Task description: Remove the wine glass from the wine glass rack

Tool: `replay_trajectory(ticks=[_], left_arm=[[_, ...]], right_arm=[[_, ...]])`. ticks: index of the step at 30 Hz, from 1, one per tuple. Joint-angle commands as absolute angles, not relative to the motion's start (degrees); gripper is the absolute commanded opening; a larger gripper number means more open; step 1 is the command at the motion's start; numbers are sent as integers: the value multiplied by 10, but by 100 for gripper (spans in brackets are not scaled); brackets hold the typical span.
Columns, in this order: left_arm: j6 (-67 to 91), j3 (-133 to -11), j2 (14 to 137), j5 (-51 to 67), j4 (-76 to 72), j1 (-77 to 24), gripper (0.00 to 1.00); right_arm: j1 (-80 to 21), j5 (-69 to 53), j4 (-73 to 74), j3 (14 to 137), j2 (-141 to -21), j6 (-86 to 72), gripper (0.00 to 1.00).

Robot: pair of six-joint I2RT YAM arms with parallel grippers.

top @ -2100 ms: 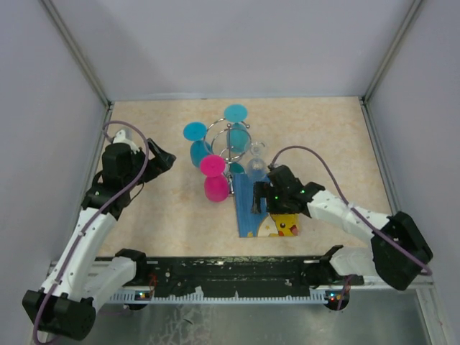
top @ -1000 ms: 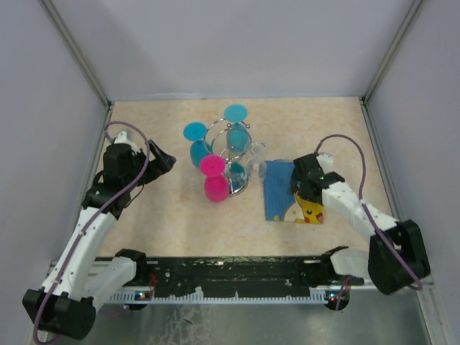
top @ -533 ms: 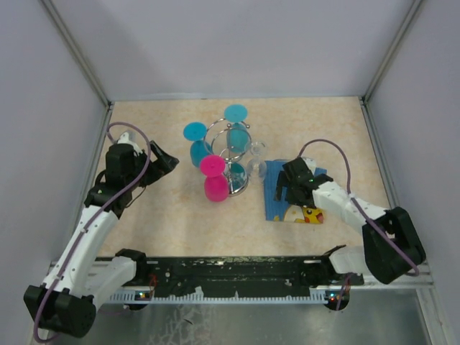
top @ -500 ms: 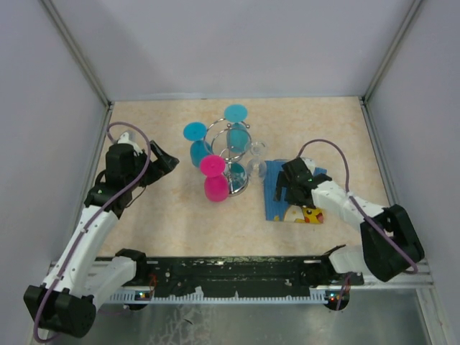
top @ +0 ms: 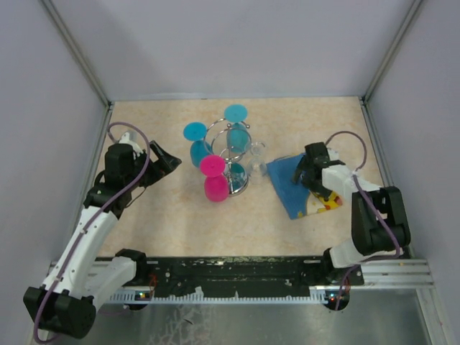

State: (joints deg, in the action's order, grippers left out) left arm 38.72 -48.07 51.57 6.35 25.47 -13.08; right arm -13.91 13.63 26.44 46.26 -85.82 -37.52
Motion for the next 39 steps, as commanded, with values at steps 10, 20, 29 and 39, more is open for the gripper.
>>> replay_trajectory(ticks=[10,20,29,39], left_arm=[[392,-495,501,84,250,-129,97],[392,-483,497,80,250,-129,97],[407,-477,504,110,226,-129,97],[400,-484,489,90,245,-129,97]], right_arm=[[52,265,359,619,-1001,-321,99],[-57,47,220,482,-721,-282,99],[-68,-101,238,494,-779,-231,99],[-64,-130,252,529,-876,-230,99]])
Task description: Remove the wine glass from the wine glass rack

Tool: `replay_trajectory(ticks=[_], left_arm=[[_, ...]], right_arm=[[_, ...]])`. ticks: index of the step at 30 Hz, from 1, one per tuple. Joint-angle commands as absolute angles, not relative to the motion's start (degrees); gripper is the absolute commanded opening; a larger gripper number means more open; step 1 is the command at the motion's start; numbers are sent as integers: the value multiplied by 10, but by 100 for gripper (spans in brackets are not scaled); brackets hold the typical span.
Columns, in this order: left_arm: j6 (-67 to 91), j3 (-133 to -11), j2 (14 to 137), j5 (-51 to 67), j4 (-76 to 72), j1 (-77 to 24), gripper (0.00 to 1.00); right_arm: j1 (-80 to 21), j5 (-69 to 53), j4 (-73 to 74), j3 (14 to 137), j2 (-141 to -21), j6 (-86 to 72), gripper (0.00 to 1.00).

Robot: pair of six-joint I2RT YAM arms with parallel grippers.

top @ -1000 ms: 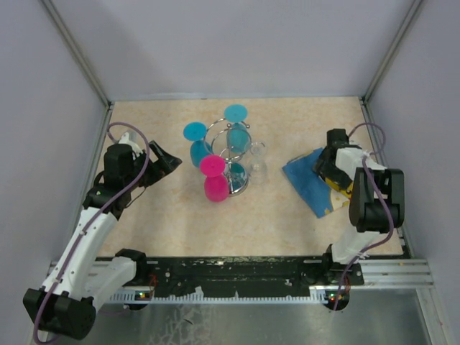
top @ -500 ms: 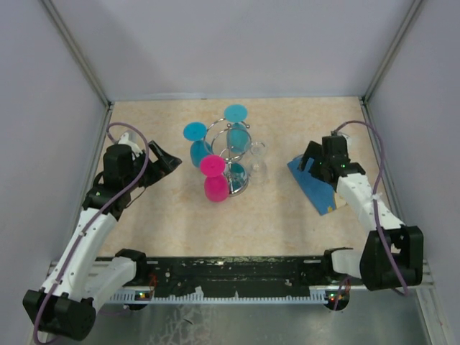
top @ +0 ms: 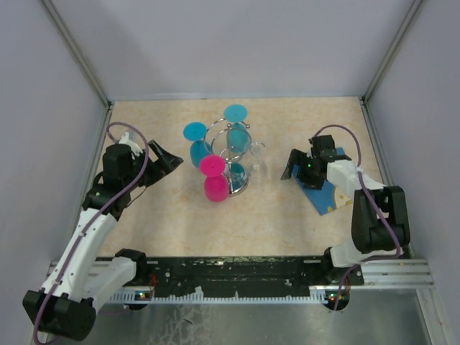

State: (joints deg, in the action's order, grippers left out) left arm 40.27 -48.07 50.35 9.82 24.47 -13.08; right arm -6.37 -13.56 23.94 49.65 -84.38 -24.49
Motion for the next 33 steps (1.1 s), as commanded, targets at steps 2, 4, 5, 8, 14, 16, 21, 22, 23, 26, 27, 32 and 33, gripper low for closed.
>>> replay_trajectory(ticks=[2,4,5,8,14,16,21,22,23,26,27,32,33], left_arm=[[396,-487,488,92,250,-129,97],[391,-493,489,89,257,-129,97],[389,-494,489,87,259,-129,97],[391,-490,489,85,255,-129,97],[381,-488,496,73,265,-129,97],[378,-488,496,62,269,-129,98],[373,-492,493,59,280,-129,97],[372,-493,490,57,283,-129,98],[372,-493,488,53,283,-129,97],[374,-488,482,50,279,-129,97],[374,-486,482,51,277,-129,97],[378,-478,492,61,272,-129,97],[382,-474,494,66,268,-129,97]], right_arm=[[-50,-84,272,534,-891,-230,99],[-26,-57,294,541,-910,-230,99],[-14,-39,298,543,-914,-233,99],[7,-5,314,558,-923,-240,99],[43,176,370,620,-938,-268,99],[42,210,362,626,-925,-276,99],[51,213,349,652,-909,-277,99],[48,180,344,653,-905,-272,99],[44,138,327,642,-893,-265,99],[31,-6,266,580,-832,-256,99],[26,-41,260,563,-812,-255,99],[0,-146,247,521,-771,-240,99],[0,-165,249,524,-779,-236,99]])
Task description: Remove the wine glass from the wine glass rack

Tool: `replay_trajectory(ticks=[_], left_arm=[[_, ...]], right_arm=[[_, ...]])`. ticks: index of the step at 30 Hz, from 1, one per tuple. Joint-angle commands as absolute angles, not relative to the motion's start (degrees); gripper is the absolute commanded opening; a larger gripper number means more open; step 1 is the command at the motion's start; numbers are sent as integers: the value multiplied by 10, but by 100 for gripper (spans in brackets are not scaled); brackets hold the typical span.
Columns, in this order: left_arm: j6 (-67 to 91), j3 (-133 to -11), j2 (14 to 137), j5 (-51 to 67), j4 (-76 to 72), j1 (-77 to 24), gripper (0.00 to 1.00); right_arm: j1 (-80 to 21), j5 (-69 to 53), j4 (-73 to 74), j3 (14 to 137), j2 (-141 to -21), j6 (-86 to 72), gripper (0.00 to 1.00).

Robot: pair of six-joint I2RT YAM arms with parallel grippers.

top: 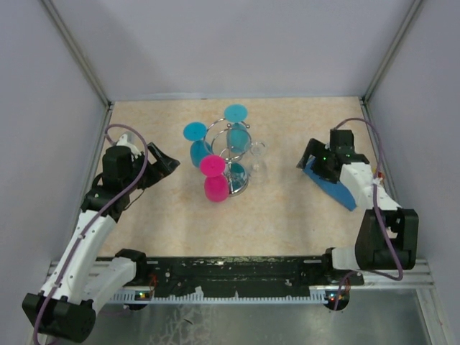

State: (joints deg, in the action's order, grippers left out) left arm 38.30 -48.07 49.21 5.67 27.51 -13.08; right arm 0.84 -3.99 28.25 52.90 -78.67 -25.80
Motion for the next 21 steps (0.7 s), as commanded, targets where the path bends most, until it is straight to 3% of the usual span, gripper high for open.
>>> replay_trajectory(ticks=[1,4,10,19,21], left_arm=[[385,-471,494,72,265,-129,97],[388,-466,493,80,260,-129,96],[377,-480,487,63,275,-129,97],[361,-497,485,46,297,-129,97],[362,-494,485,50,297,-129,97]], right_arm=[[0,-183,252,529,-793,-233,99],[-1,-229,243,544,-848,-226,99],[15,-182,246,602,-969,-233,99],[67,190,317,715,-1015,-286,99],[64,212,323,734,-1011,-281,99]])
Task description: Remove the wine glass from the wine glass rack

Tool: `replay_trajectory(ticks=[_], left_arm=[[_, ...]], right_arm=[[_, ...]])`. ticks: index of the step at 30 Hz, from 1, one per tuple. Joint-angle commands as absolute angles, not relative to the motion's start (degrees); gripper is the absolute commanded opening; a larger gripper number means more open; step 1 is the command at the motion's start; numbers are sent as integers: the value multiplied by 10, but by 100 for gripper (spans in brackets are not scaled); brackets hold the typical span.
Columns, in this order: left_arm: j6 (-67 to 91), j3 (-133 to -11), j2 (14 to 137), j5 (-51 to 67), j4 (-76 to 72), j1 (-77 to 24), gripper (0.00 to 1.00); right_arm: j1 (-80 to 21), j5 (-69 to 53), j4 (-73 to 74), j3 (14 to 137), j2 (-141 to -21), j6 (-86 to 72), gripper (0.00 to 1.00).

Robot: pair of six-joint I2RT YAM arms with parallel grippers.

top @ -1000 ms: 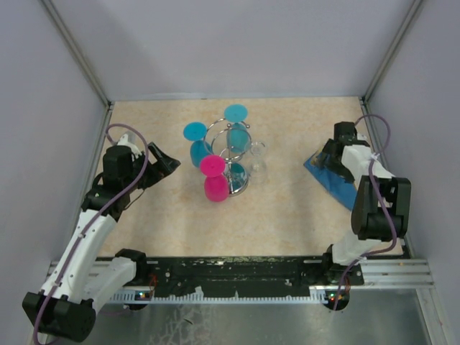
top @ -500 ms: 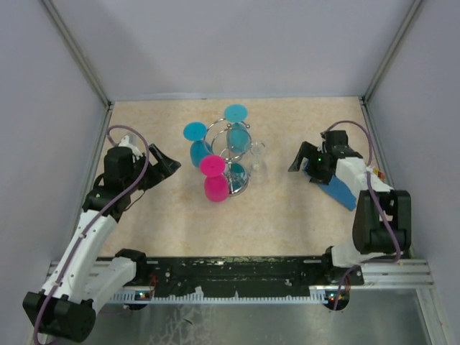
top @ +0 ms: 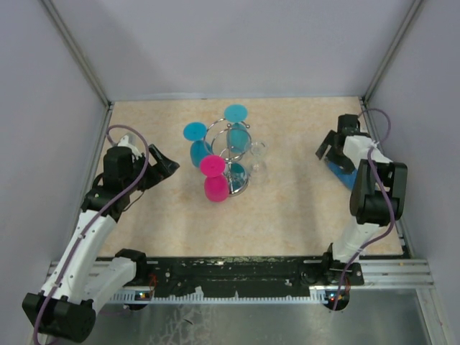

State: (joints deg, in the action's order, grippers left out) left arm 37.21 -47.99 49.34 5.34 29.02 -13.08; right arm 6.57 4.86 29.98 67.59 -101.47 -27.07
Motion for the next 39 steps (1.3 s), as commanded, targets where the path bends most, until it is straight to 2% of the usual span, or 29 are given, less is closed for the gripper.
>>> replay_trajectory(ticks=[1,3,5,8,10,17,28,39], left_arm=[[363,-491,485,49,296,-129,97],[366,-486,485,44,292,-129,97],[368,-484,484,39,291,-129,97],[364,-487,480,31,297,-129,97],[361,-490,477,27,301,-129,97],[368,-486,466,41,295,-129,96],[377,-482,461,54,292,-129,95],[381,-482,458,64,290,-129,95]], right_arm=[[56,204,323,739,-999,-276,99],[25,162,293,719,-940,-255,99],[-11,48,221,666,-832,-244,99],[-14,-148,103,557,-703,-330,99],[-15,-199,56,520,-654,-399,95],[-20,-379,-39,495,-626,-514,55],[-122,-370,-27,510,-663,-507,52],[-152,-361,-54,513,-698,-509,41]])
